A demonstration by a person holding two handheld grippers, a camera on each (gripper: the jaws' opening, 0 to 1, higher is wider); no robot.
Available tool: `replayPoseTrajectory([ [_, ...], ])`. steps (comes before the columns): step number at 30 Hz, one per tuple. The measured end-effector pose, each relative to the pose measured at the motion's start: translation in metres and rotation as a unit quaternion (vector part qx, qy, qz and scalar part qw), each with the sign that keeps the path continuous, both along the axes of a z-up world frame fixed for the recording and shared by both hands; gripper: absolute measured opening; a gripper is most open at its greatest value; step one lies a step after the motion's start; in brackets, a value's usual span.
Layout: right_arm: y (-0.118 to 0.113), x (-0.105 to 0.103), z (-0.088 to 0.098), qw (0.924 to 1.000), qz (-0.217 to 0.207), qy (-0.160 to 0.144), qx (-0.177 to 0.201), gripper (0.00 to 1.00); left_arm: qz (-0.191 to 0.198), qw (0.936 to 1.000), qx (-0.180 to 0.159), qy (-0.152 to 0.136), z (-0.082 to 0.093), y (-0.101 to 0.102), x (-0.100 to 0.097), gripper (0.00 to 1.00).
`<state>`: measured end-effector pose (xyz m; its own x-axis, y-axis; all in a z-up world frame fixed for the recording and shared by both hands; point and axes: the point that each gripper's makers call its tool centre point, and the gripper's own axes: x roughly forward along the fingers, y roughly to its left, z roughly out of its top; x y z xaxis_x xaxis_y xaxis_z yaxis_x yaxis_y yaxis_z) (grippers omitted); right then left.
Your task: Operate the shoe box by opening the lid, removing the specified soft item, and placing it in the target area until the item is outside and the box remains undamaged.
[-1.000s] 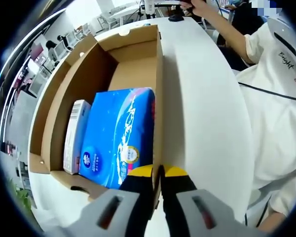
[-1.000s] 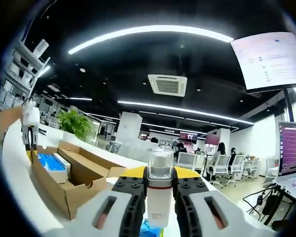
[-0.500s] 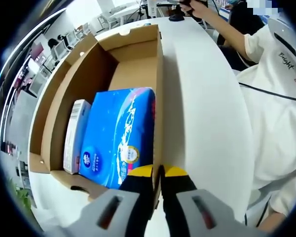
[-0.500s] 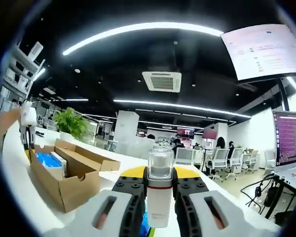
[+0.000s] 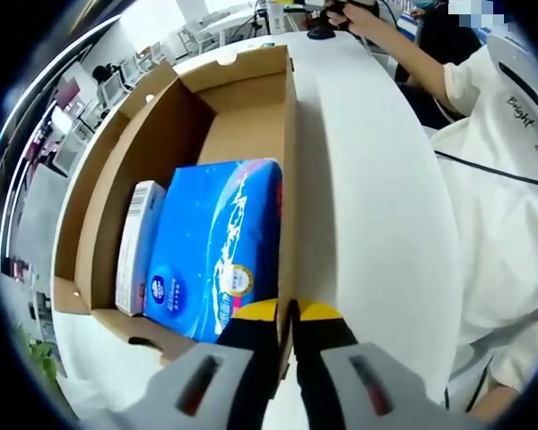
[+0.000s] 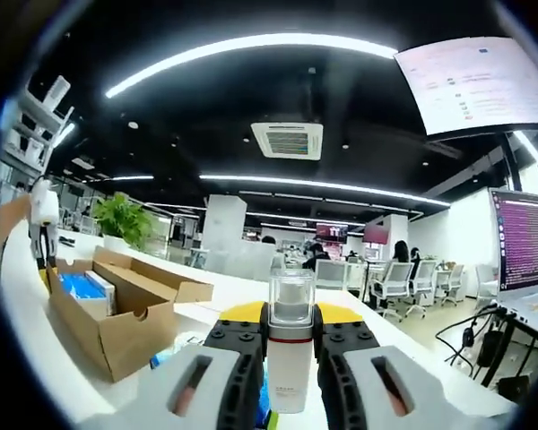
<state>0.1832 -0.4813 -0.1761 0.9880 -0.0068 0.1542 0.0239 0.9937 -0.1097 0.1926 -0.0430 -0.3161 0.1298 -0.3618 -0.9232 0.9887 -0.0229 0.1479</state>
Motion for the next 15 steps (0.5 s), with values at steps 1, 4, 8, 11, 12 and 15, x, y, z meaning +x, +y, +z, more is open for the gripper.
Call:
replayPoseTrajectory([
  [1, -0.001, 0.0, 0.003, 1.0, 0.002, -0.002, 0.0, 0.18, 0.0, 1.0, 0.0, 0.0, 0.0, 0.0, 0.0, 0.04],
  [4, -0.003, -0.001, 0.016, 0.9997, 0.004, -0.018, -0.016, 0.18, 0.0, 1.0, 0.0, 0.0, 0.0, 0.0, 0.0, 0.04],
  [8, -0.003, 0.0, 0.019, 0.9988, -0.003, -0.018, -0.046, 0.18, 0.001, 1.0, 0.0, -0.001, 0.0, 0.0, 0.0, 0.04],
  [11, -0.005, 0.001, 0.008, 0.9993, -0.002, -0.014, -0.034, 0.18, 0.0, 1.0, -0.001, -0.002, 0.0, 0.0, 0.0, 0.04],
  [12, -0.006, 0.001, 0.002, 0.9994, -0.003, -0.011, -0.034, 0.18, 0.0, 1.0, -0.002, -0.002, 0.0, 0.0, 0.0, 0.04],
  [15, -0.013, -0.004, -0.012, 0.9998, -0.012, -0.011, 0.015, 0.18, 0.0, 1.0, -0.004, -0.003, 0.001, 0.0, 0.001, 0.05],
])
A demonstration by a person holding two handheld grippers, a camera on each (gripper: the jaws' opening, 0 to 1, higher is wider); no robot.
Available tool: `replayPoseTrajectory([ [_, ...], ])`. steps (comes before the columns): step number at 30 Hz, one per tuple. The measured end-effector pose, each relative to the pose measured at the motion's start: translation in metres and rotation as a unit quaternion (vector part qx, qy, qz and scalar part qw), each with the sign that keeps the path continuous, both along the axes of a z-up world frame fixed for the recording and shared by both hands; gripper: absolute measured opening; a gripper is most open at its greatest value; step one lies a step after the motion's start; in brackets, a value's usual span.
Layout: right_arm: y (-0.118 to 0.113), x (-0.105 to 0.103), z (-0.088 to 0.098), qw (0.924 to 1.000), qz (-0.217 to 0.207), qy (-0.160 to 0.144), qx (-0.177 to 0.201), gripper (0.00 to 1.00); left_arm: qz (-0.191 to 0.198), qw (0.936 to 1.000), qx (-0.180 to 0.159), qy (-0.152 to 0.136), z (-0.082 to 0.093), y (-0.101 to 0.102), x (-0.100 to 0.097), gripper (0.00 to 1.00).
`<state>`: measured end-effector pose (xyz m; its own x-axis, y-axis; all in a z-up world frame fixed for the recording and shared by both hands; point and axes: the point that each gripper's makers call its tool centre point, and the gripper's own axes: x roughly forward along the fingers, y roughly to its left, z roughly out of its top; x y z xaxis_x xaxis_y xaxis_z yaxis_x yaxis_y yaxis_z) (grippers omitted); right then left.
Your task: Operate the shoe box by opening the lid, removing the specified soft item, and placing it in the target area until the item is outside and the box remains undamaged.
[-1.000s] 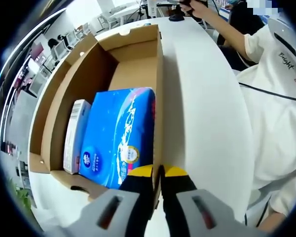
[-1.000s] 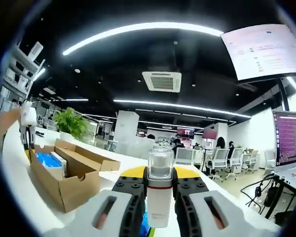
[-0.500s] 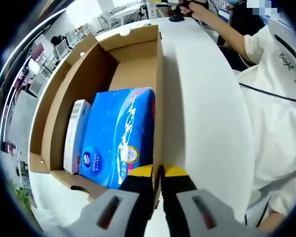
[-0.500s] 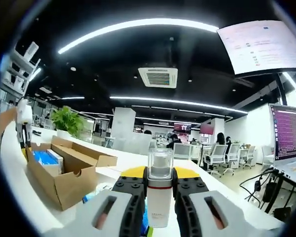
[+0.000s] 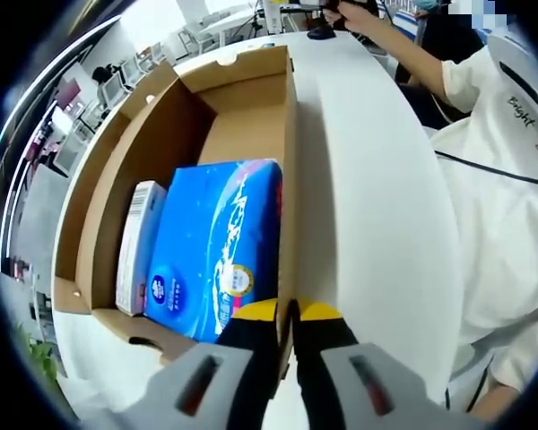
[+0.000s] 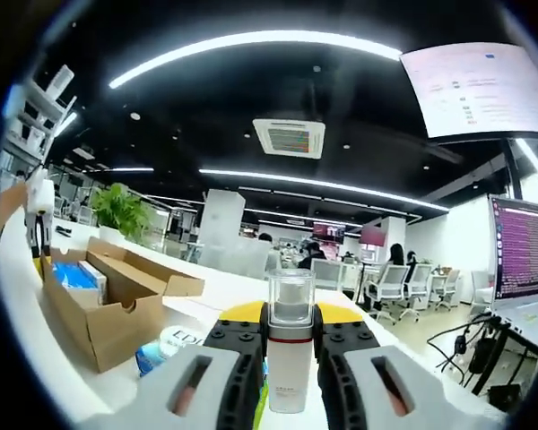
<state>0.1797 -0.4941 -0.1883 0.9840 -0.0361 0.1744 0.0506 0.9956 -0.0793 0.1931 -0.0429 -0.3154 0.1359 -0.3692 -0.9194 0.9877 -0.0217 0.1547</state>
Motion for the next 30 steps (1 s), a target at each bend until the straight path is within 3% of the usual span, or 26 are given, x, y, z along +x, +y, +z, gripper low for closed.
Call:
replayPoseTrajectory([
  [1, 0.001, 0.001, -0.005, 0.9997, 0.013, 0.002, 0.021, 0.18, 0.0, 1.0, -0.001, -0.001, 0.0, 0.0, 0.0, 0.05],
  [5, -0.006, 0.003, -0.013, 0.9995, -0.013, 0.022, -0.02, 0.18, 0.0, 1.0, -0.002, -0.002, 0.0, 0.0, 0.0, 0.05],
  [14, 0.0, 0.005, -0.022, 0.9992, -0.004, 0.032, -0.025, 0.18, 0.0, 1.0, 0.001, -0.001, 0.0, 0.0, 0.0, 0.04],
  [17, 0.0, 0.006, -0.025, 0.9982, -0.004, 0.036, -0.047, 0.18, 0.0, 1.0, 0.001, 0.0, 0.0, 0.0, 0.0, 0.04],
  [20, -0.005, 0.002, -0.023, 0.9995, -0.004, 0.028, -0.016, 0.18, 0.0, 1.0, -0.001, -0.002, 0.0, 0.0, 0.0, 0.05],
  [26, -0.001, 0.004, -0.028, 0.9988, 0.002, 0.037, -0.033, 0.18, 0.0, 1.0, 0.0, -0.002, 0.0, 0.0, 0.0, 0.05],
  [30, -0.003, 0.002, -0.026, 0.9995, 0.001, 0.028, -0.012, 0.18, 0.0, 1.0, -0.002, -0.002, 0.0, 0.0, 0.0, 0.05],
])
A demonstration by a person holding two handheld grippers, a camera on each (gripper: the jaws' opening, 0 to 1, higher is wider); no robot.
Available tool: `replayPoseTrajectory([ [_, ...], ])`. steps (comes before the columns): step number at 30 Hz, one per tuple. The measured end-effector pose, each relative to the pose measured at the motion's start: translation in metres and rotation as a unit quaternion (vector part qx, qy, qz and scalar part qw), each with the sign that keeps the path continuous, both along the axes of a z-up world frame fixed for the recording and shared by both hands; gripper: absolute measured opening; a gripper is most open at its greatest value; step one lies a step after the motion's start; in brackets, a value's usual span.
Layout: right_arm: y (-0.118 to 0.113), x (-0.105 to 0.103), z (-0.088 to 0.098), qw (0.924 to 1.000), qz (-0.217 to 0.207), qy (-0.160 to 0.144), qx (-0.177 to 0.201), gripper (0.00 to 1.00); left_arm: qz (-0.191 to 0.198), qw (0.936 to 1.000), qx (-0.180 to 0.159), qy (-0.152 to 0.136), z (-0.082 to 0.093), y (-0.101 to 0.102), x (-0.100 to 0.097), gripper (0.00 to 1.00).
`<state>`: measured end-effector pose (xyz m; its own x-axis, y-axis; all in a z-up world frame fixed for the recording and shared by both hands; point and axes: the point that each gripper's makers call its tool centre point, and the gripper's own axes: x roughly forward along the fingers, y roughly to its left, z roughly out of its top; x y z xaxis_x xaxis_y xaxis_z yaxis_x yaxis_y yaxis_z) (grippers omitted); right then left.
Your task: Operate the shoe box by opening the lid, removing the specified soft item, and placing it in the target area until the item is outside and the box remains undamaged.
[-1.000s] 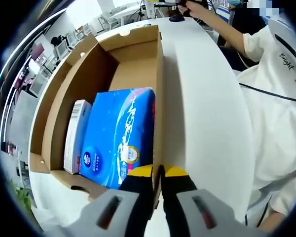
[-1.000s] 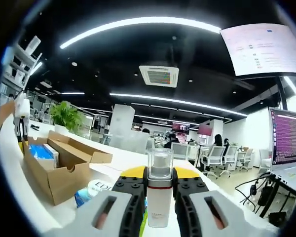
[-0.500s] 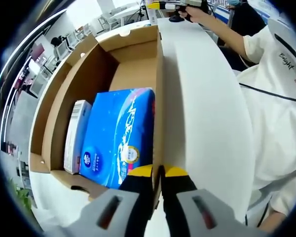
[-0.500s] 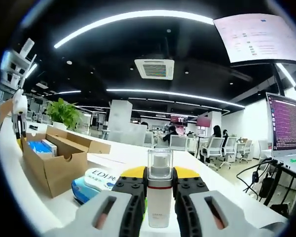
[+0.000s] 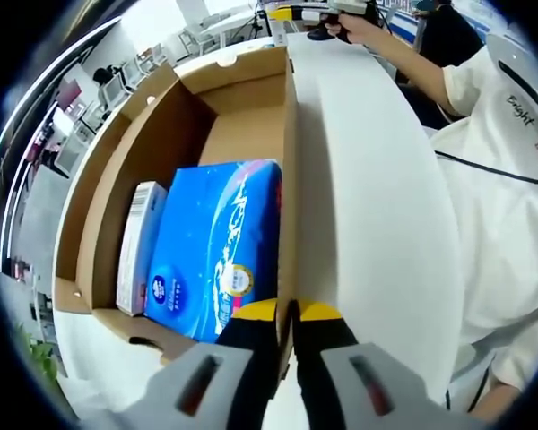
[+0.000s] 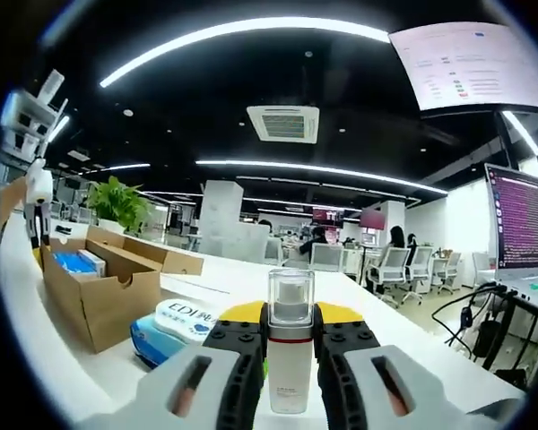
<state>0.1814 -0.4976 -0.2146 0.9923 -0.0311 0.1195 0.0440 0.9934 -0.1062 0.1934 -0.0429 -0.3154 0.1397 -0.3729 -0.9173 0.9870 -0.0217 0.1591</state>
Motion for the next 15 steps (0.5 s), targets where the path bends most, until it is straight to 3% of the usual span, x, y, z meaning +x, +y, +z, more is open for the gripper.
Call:
replayPoseTrajectory([
  [9, 0.002, 0.005, -0.005, 0.9998, 0.004, 0.01, -0.016, 0.18, 0.0, 1.0, 0.001, 0.002, 0.0, 0.0, 0.0, 0.04],
  [15, 0.0, 0.006, -0.01, 0.9999, 0.003, 0.012, -0.004, 0.18, 0.0, 1.0, 0.002, 0.004, 0.0, 0.0, -0.001, 0.04],
])
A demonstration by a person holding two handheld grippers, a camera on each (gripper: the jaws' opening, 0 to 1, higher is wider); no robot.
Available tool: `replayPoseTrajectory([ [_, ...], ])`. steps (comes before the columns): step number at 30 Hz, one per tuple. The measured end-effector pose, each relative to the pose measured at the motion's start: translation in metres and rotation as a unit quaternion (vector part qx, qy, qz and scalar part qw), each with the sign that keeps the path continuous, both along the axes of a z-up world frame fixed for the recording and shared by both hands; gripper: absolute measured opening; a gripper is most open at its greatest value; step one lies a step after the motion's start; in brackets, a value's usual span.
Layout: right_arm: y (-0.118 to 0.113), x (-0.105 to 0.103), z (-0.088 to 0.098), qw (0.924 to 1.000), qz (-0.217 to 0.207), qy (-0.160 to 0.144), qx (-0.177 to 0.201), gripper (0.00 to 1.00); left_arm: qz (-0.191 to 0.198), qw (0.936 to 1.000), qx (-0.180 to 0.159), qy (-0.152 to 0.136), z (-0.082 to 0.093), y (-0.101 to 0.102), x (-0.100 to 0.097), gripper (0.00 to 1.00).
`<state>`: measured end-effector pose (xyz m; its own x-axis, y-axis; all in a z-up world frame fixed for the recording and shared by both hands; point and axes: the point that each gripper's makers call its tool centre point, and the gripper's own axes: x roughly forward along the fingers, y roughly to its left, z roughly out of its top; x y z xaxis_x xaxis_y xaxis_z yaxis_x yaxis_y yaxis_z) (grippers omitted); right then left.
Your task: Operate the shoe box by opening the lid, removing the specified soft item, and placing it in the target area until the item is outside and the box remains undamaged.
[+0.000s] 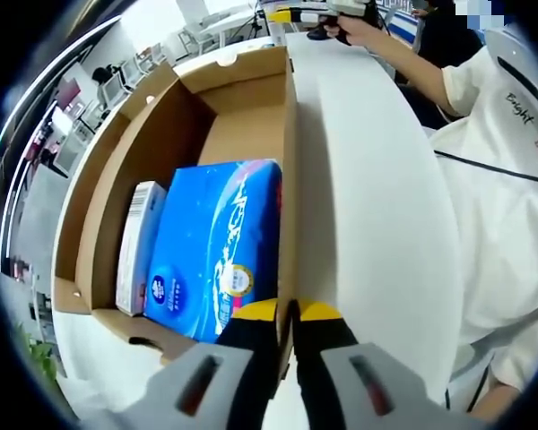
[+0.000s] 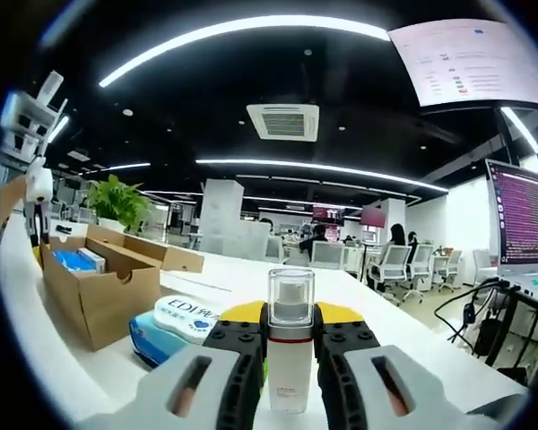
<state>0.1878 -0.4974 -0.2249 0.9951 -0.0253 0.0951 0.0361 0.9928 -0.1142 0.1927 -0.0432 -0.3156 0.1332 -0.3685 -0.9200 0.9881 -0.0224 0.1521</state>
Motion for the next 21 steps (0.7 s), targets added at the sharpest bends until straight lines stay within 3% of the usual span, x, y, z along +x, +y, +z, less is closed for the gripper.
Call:
replayPoseTrajectory([
  [6, 0.005, 0.003, -0.009, 0.9999, 0.006, 0.012, 0.001, 0.18, 0.0, 1.0, -0.001, -0.001, 0.0, 0.0, 0.0, 0.04],
  [17, 0.0, 0.025, 0.009, 0.9993, 0.024, -0.013, 0.025, 0.19, 0.002, 1.0, 0.003, 0.002, 0.0, 0.0, 0.0, 0.04],
  [21, -0.004, 0.032, 0.004, 0.9998, 0.014, -0.002, 0.016, 0.19, 0.001, 1.0, 0.002, 0.003, 0.0, 0.0, 0.001, 0.04],
])
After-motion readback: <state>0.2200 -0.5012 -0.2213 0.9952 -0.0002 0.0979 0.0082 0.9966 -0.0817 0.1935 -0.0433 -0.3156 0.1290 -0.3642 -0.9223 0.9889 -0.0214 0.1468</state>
